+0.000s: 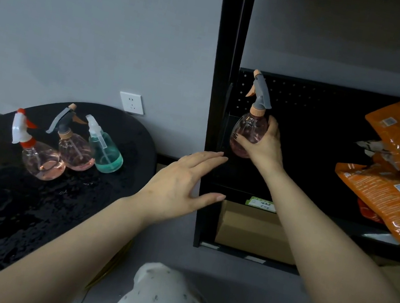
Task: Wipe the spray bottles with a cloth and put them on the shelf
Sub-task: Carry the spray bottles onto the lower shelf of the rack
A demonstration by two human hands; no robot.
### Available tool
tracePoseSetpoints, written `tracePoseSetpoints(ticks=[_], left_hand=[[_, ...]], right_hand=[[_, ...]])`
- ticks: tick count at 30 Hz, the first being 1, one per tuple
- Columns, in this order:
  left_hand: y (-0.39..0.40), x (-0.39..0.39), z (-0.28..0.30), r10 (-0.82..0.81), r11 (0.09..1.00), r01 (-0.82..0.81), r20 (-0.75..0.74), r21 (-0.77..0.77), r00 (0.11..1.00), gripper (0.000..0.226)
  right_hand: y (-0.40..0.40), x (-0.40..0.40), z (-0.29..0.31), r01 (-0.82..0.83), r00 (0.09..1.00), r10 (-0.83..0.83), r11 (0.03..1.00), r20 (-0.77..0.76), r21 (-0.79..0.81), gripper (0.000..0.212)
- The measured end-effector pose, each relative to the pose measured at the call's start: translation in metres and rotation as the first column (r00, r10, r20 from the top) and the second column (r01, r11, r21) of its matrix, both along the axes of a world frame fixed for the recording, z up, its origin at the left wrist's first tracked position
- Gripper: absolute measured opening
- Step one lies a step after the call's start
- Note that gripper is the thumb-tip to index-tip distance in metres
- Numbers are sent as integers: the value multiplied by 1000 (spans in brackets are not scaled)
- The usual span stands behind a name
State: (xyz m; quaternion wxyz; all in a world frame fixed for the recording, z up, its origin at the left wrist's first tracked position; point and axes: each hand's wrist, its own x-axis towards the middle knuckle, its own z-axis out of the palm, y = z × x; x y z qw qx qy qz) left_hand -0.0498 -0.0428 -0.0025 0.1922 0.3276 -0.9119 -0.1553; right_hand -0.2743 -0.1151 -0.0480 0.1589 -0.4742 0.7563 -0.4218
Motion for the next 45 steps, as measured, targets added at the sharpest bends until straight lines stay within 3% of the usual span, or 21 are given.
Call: tracePoseSetpoints(ticks=[8,22,36,45], left_hand=[[0,40,2,92,996,-93,-39,-15,995,77],[17,127,2,254,967,-254,-26,-19,967,84],[17,234,-26,442,897,-442,30,16,897,78],[-15,268,-53,496,865,-499,56,56,867,84]], right_hand=[[59,22,15,-164,978,150,982,-144,-95,85],[137,106,29,-462,862,442,887,-248,-24,75],[85,221,-7,-598,765,608,793,-213,117,72],[19,272,-52,-578,774,610,791,-171,201,74]])
